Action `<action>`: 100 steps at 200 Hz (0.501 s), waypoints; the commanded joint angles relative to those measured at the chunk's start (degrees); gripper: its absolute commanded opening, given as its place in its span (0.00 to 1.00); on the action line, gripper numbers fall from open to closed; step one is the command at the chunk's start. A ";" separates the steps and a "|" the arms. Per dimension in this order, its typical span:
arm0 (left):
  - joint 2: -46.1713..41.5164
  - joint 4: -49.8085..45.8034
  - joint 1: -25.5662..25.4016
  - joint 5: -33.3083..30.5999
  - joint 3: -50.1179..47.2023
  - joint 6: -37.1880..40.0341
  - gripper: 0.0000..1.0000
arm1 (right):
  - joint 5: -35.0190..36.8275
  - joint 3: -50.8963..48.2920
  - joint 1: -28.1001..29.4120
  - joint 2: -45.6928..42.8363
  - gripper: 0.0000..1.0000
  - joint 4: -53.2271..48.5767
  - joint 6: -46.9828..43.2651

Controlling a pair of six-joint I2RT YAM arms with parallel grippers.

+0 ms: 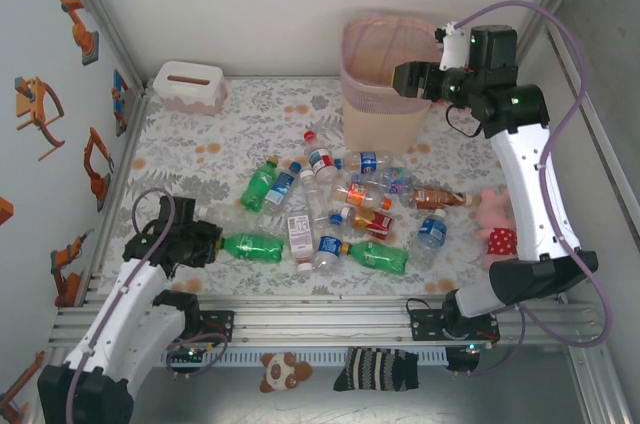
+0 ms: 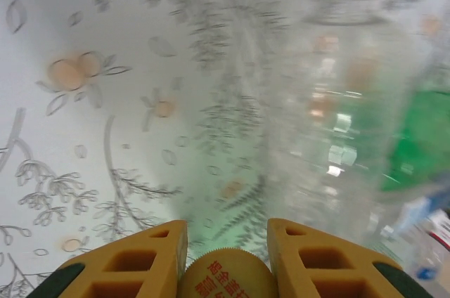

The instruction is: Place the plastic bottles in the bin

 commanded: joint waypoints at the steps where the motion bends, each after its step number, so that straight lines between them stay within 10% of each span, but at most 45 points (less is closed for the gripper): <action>1: -2.26 -3.23 0.30 -2.62 4.69 8.64 0.07 | -1.31 0.93 -0.24 -2.37 0.81 1.20 1.04; 100: -3.27 21.87 0.30 16.86 14.63 37.41 0.00 | -14.86 -6.11 2.34 -5.01 0.80 10.19 1.99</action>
